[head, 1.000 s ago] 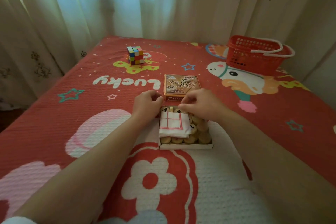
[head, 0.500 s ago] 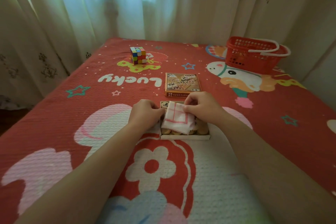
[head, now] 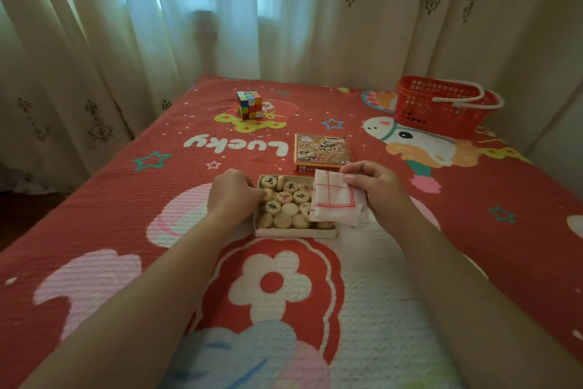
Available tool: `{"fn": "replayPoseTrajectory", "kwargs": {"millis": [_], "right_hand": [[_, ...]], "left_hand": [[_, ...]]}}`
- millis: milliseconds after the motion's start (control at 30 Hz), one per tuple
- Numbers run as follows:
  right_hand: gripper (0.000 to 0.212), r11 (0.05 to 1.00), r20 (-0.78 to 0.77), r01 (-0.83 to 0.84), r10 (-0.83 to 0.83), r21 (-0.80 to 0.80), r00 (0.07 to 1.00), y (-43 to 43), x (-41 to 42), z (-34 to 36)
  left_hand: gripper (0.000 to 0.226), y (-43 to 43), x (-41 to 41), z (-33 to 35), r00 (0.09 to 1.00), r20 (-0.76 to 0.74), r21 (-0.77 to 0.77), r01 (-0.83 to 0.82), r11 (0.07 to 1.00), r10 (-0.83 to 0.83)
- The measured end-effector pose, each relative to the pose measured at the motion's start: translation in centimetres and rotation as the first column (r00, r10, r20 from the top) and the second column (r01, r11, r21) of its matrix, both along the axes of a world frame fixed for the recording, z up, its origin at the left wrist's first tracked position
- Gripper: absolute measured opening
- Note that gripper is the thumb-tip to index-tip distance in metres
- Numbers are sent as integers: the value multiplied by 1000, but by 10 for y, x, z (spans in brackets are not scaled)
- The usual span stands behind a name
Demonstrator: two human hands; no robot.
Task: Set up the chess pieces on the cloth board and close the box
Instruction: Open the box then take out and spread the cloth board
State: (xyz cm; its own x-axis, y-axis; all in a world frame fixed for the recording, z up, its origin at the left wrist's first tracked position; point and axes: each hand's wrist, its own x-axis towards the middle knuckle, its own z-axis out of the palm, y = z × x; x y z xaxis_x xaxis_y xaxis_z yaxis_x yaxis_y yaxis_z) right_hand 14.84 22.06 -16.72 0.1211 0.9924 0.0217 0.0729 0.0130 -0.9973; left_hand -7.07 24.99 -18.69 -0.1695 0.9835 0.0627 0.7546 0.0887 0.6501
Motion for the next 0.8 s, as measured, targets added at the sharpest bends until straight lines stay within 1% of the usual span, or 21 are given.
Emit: {"fn": "replayPoseTrajectory", "kwargs": {"millis": [100, 233, 433, 533, 600, 633, 700, 767, 800], "right_hand": [[19, 1000, -16, 3, -4, -21, 1000, 0, -3, -4], [20, 999, -17, 21, -22, -31, 1000, -1, -7, -6], [17, 998, -9, 9, -9, -62, 1000, -1, -9, -13], [18, 997, -6, 20, -21, -70, 1000, 0, -8, -17], [18, 997, -5, 26, -26, -76, 1000, 1, -7, -18], [18, 997, -5, 26, -26, -78, 1000, 1, -7, -18], [17, 997, -1, 23, -23, -78, 1000, 1, -8, -18], [16, 997, 0, 18, -18, -77, 1000, 1, -8, -17], [16, 997, -8, 16, -17, -79, 1000, 0, -8, -16]], "left_hand": [[18, 8, -24, 3, 998, -39, -6, -43, 999, 43], [19, 17, -47, 5, 991, -83, 1, -106, 994, 105], [18, 26, -64, 1, 979, -89, 35, -180, 983, 183], [19, 29, -70, 1, 969, -135, 29, -204, 979, 206], [19, 26, -68, 2, 957, -192, 63, -211, 976, 219], [20, 24, -65, 2, 951, -213, 118, -204, 972, 225], [20, 17, -49, 6, 962, -193, 276, -135, 952, 192], [19, 7, -21, 13, 993, -113, 383, 9, 924, 37], [18, 2, -5, 15, 995, -64, 391, 90, 916, -70]]}}
